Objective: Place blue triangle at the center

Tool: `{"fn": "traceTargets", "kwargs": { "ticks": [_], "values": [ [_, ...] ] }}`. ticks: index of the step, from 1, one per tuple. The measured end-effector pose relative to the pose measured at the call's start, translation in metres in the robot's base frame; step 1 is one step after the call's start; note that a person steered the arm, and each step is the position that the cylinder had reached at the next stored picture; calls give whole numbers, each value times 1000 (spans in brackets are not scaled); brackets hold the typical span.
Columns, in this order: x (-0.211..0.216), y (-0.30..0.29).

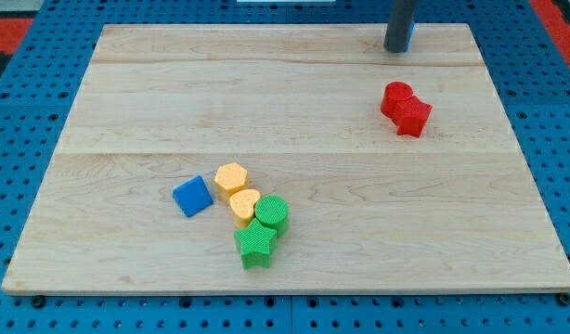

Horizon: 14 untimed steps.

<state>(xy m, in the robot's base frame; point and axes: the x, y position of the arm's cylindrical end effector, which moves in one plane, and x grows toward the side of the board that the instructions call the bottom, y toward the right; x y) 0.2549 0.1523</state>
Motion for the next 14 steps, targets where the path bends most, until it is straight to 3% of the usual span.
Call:
{"fn": "traceTargets", "kwargs": {
  "ticks": [1, 3, 5, 6, 7, 8, 11, 12, 13, 14],
  "values": [
    [46, -100],
    [181, -263],
    [204, -429],
    [294, -448],
    [332, -348],
    [331, -244],
    [271, -256],
    [217, -284],
    [196, -304],
    [206, -342]
  ]
}}
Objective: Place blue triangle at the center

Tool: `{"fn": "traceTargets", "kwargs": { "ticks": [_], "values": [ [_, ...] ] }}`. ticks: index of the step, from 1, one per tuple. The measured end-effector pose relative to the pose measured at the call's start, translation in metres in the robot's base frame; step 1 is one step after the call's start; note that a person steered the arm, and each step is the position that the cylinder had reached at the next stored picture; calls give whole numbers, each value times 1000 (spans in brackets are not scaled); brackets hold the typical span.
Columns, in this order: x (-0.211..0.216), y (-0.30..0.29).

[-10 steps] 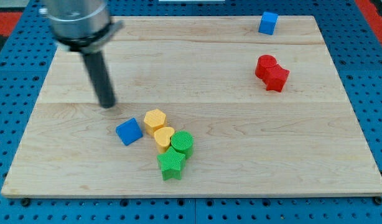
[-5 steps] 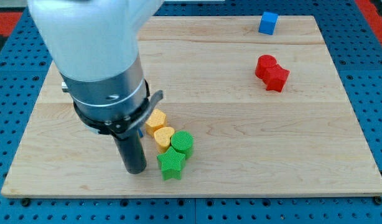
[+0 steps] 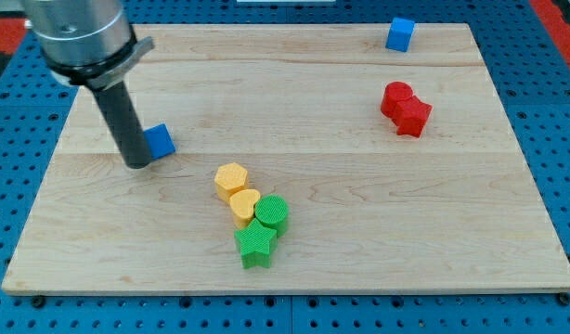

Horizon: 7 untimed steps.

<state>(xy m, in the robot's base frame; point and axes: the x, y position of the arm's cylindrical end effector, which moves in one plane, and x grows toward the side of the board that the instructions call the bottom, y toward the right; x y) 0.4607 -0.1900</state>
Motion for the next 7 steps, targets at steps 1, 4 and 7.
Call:
{"fn": "traceTargets", "kwargs": {
  "ticks": [1, 4, 7],
  "values": [
    [-10, -11],
    [-69, 160],
    [-33, 153]
  ]
}}
